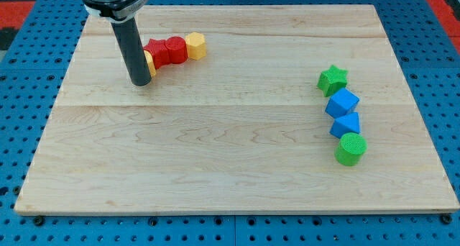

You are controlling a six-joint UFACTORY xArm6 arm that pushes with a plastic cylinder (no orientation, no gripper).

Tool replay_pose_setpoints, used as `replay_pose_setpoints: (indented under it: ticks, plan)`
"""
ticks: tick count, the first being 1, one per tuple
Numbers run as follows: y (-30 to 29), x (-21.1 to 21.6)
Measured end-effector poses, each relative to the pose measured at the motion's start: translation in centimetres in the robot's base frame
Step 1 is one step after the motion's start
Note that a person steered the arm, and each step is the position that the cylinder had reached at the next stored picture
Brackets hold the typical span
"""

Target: Point your arm below the hexagon

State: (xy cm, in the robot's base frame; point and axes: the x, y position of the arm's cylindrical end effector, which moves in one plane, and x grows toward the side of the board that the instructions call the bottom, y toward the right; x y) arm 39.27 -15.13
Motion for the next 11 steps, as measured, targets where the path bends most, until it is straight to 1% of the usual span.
replay_pose_setpoints:
  ticks: [1, 2, 3, 7, 8, 11]
  plan:
    - [0.0, 0.0]
    - [0.8, 1.5]
    - [3.0, 3.0]
    - [5.4, -3.8]
    - [8.1, -4.1]
    - [8.6, -3.8]
